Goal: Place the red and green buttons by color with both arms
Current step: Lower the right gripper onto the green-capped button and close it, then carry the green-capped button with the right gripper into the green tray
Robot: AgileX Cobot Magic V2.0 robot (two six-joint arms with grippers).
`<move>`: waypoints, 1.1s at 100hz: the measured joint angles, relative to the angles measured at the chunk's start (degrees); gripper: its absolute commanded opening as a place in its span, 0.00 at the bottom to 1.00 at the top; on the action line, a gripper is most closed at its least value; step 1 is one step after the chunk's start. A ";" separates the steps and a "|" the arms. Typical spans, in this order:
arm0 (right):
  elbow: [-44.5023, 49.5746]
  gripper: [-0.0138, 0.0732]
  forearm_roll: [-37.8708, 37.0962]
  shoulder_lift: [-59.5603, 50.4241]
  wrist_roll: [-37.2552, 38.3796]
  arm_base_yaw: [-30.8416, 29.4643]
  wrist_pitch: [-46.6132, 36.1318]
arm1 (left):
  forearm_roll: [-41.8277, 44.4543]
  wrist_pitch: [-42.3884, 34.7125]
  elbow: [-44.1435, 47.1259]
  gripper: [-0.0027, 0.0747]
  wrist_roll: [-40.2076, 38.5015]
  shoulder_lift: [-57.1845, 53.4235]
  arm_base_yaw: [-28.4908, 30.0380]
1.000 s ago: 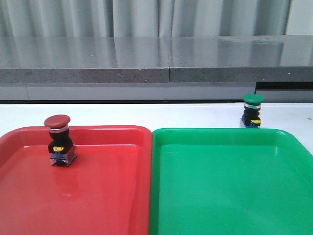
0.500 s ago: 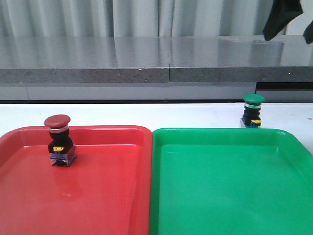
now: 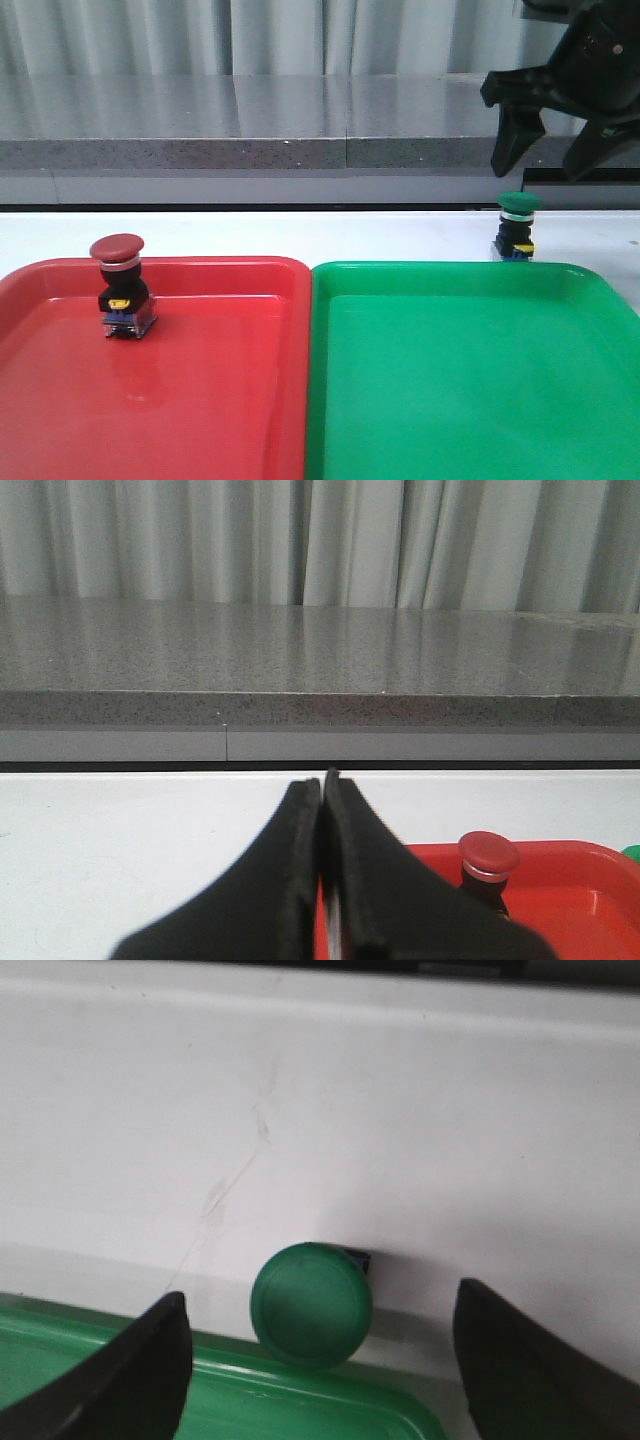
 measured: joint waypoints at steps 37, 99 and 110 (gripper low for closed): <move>-0.58 0.79 0.00 5.66 0.00 0.00 -3.29 | 0.00 0.00 0.00 0.01 0.00 0.00 0.00; -2.37 0.35 0.00 7.00 0.00 0.00 -2.46 | 0.00 0.00 0.00 0.01 0.00 0.00 0.00; -4.60 0.35 0.00 6.17 -0.10 0.00 0.24 | 0.00 0.00 0.00 0.01 0.00 0.00 0.00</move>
